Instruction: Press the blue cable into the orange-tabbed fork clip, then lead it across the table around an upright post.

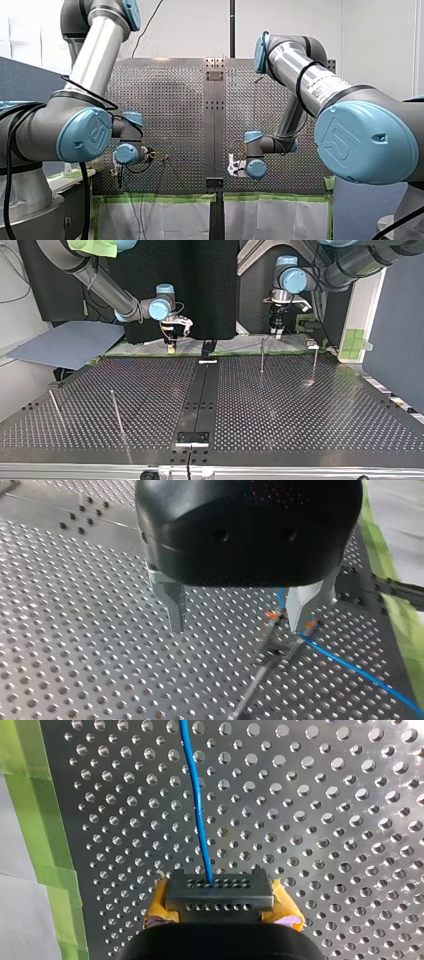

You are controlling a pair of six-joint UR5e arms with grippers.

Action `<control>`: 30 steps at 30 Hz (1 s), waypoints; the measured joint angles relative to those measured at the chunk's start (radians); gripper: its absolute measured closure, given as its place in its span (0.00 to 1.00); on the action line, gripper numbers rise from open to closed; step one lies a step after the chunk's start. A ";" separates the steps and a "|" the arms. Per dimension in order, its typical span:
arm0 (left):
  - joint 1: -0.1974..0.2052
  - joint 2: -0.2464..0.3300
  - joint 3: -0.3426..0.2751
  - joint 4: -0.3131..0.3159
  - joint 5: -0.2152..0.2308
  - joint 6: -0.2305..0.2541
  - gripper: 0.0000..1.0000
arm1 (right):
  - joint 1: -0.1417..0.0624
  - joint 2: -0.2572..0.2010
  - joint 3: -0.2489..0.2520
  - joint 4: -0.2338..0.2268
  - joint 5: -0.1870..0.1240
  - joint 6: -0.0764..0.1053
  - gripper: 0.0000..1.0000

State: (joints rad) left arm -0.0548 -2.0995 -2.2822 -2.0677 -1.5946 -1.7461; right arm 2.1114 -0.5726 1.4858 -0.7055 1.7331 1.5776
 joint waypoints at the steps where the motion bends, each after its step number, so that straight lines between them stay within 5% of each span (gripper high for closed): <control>1: 0.000 -0.009 0.001 0.001 -0.003 0.002 0.00 | 0.000 0.000 0.000 0.000 0.000 0.000 1.00; 19: -0.006 -0.046 0.010 -0.001 -0.023 0.037 0.00 | 0.001 0.001 0.000 0.004 -0.008 0.001 1.00; 30: -0.019 -0.046 0.026 -0.032 -0.082 0.097 0.00 | 0.006 0.001 0.000 0.004 -0.009 -0.001 1.00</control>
State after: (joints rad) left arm -0.0743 -2.1450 -2.2565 -2.1001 -1.6770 -1.6489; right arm 2.1176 -0.5717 1.4858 -0.7011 1.7240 1.5764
